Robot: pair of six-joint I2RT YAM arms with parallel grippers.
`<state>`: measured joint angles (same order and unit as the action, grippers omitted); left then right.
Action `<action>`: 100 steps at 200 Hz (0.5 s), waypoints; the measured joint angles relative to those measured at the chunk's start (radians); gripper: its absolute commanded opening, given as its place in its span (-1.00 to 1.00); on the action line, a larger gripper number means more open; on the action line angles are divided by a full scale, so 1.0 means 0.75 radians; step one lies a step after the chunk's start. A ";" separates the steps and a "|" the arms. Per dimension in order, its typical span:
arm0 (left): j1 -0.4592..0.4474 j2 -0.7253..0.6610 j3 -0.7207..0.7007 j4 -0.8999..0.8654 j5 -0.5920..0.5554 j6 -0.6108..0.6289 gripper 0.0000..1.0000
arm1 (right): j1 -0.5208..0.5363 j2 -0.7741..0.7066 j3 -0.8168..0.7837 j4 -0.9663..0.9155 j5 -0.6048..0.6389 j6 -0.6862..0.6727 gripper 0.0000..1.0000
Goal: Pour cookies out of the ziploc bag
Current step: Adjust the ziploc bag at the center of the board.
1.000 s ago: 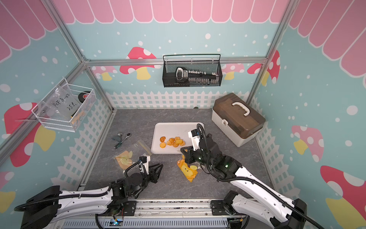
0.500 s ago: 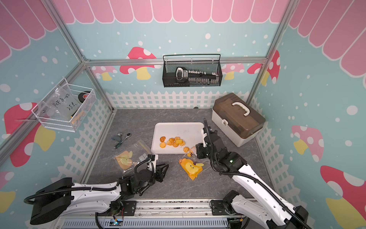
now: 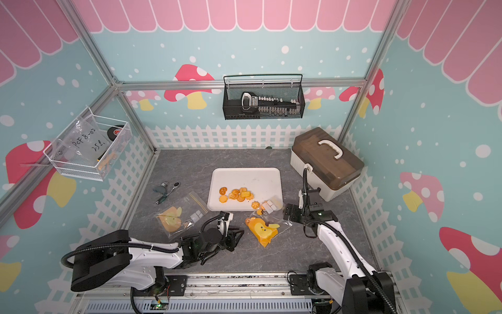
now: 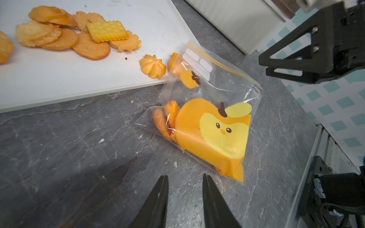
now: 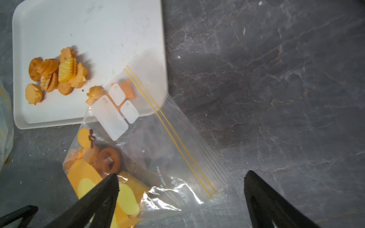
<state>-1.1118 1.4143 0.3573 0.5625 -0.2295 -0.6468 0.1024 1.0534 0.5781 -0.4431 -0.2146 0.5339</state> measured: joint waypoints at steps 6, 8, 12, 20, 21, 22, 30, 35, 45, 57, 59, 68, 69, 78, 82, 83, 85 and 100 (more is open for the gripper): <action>0.000 0.009 0.010 -0.001 0.003 -0.001 -0.32 | -0.030 0.004 -0.031 0.028 -0.041 0.006 0.97; 0.000 0.013 0.013 -0.001 0.004 -0.001 -0.32 | -0.039 0.006 -0.041 0.041 -0.056 0.009 0.97; 0.000 0.020 0.022 -0.003 0.004 -0.001 -0.32 | -0.056 0.014 -0.060 0.064 -0.085 0.013 0.97; 0.000 0.035 0.042 -0.014 0.004 -0.002 -0.31 | -0.084 0.035 -0.087 0.110 -0.145 0.025 0.94; 0.000 0.037 0.043 -0.014 0.004 -0.002 -0.31 | -0.086 0.037 -0.089 0.114 -0.150 0.025 0.94; 0.000 0.038 0.045 -0.015 0.003 -0.002 -0.31 | -0.090 0.042 -0.093 0.125 -0.160 0.028 0.94; 0.000 0.054 0.069 -0.038 -0.006 -0.007 -0.31 | -0.105 0.078 -0.108 0.181 -0.223 0.038 0.89; 0.000 0.062 0.083 -0.054 -0.013 -0.011 -0.31 | -0.110 0.098 -0.114 0.215 -0.258 0.047 0.88; 0.001 0.074 0.105 -0.082 -0.026 -0.018 -0.31 | -0.111 0.145 -0.117 0.285 -0.327 0.057 0.81; 0.004 0.083 0.121 -0.103 -0.038 -0.026 -0.31 | -0.111 0.192 -0.117 0.371 -0.400 0.073 0.73; 0.005 0.084 0.122 -0.107 -0.040 -0.027 -0.31 | -0.111 0.198 -0.117 0.383 -0.413 0.076 0.71; 0.006 0.089 0.126 -0.116 -0.047 -0.031 -0.31 | -0.111 0.215 -0.117 0.425 -0.451 0.088 0.65; 0.006 0.089 0.126 -0.117 -0.048 -0.031 -0.31 | -0.111 0.217 -0.117 0.429 -0.456 0.088 0.64; 0.006 0.097 0.128 -0.130 -0.053 -0.033 -0.31 | -0.111 0.221 -0.117 0.462 -0.488 0.091 0.56; 0.006 0.099 0.129 -0.134 -0.053 -0.033 -0.31 | -0.111 0.220 -0.117 0.474 -0.501 0.098 0.52; 0.006 0.100 0.129 -0.136 -0.054 -0.033 -0.31 | -0.111 0.219 -0.117 0.477 -0.505 0.095 0.50; 0.006 0.102 0.129 -0.138 -0.055 -0.033 -0.31 | -0.111 0.219 -0.117 0.484 -0.511 0.095 0.49; 0.006 0.112 0.133 -0.158 -0.059 -0.033 -0.31 | -0.111 0.214 -0.117 0.518 -0.550 0.102 0.36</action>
<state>-1.1072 1.4986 0.4572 0.4442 -0.2737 -0.6712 0.0189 1.2137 0.4904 -0.0544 -0.6270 0.6106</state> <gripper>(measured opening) 0.344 0.729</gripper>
